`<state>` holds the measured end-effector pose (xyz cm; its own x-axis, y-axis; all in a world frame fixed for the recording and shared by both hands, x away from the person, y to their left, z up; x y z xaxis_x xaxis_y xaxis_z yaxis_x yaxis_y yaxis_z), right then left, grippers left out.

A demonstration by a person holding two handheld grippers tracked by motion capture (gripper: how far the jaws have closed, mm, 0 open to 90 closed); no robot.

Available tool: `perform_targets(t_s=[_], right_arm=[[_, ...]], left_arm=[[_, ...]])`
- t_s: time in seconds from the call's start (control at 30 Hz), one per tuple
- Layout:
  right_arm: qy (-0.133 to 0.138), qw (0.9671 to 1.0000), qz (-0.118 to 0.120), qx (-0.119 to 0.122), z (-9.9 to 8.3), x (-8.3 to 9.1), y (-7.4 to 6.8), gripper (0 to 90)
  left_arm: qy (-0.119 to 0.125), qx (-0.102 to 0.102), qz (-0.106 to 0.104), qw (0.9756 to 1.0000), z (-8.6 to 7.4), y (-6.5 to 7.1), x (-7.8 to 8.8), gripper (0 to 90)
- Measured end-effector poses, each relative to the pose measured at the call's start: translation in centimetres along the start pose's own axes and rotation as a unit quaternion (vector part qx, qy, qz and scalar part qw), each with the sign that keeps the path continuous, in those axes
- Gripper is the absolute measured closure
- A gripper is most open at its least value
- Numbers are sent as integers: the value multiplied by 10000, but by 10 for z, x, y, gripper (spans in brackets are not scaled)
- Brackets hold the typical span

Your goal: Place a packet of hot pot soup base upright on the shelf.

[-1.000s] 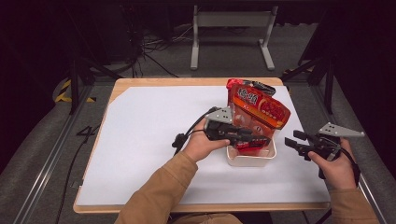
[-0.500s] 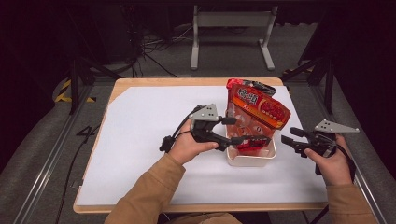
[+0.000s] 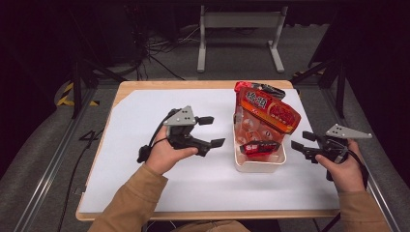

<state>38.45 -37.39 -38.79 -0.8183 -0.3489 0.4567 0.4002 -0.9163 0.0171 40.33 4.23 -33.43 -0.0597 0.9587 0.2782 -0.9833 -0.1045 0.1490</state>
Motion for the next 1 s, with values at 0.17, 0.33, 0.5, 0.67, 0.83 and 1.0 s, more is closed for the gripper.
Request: perform_targets(t_s=[0.17,0.33,0.5,0.67,0.83,1.0], right_arm=[[27,10000,10,54,-2,0,0,297],[22,9999,-37,101,-3,-1,0,279],[37,9999,-79,84,-5,-2,1,264],[14,9998,-138,139,-8,-4,2,250],[10,9997,-136,215,-11,-7,1,238],[-39,9995,-149,292,-13,-10,1,232]], left_arm=[[-44,95,282,9995,-12,1,23,183],[-161,118,581,9981,-24,3,42,175],[-234,236,972,9947,-41,5,63,169],[-144,449,1162,9921,-60,5,82,165],[-44,632,1387,9883,-78,3,100,161],[49,796,1754,9813,-98,0,116,162]])
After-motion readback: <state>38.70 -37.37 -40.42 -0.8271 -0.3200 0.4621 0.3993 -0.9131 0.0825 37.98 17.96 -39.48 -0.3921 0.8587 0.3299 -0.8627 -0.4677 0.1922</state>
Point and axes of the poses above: each handheld gripper's, and its own axes: x roughly backward along the jaws, z roughly out of its top, y roughly to its right, the point moved 3 cm from there along -x, roughly forward along the jaws, and after that the axes turned 13 degrees about -z, right-handed, at the moved point
